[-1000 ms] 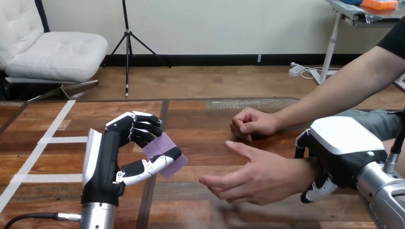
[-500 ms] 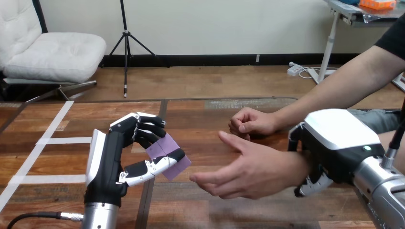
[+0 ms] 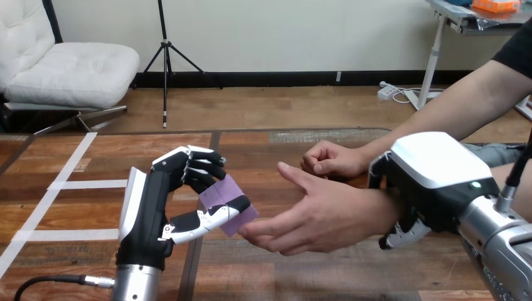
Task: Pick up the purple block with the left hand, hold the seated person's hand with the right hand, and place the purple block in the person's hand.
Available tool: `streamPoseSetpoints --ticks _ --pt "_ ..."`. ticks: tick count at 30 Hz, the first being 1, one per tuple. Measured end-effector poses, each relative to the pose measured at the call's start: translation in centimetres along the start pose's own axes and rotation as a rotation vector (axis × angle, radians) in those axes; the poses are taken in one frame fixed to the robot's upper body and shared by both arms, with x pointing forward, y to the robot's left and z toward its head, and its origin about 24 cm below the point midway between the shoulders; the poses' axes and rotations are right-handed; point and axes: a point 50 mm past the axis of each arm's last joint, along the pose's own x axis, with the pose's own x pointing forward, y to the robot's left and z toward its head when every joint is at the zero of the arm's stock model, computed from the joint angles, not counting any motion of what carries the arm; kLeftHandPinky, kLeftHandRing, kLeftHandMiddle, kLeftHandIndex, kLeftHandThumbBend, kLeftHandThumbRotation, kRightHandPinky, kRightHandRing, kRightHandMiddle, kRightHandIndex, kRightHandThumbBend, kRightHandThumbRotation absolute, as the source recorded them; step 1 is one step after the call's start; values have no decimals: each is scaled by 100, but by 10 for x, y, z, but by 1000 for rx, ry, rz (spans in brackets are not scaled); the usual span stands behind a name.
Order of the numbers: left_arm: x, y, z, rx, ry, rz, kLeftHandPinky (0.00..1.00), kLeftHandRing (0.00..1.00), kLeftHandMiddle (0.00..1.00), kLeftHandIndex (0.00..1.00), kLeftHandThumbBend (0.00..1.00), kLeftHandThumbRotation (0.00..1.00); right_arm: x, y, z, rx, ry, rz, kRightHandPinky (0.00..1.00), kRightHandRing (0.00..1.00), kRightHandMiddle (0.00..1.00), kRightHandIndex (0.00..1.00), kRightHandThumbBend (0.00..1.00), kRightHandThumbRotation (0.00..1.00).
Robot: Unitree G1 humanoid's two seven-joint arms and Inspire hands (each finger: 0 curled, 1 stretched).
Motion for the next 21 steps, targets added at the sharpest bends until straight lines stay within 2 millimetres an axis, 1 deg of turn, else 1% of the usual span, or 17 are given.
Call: streamPoseSetpoints --ticks 21 --pt "3 -5 7 -21 -42 -19 41 46 53 54 70 10 4 -5 10 -41 -59 -31 30 36 43 49 79 0"
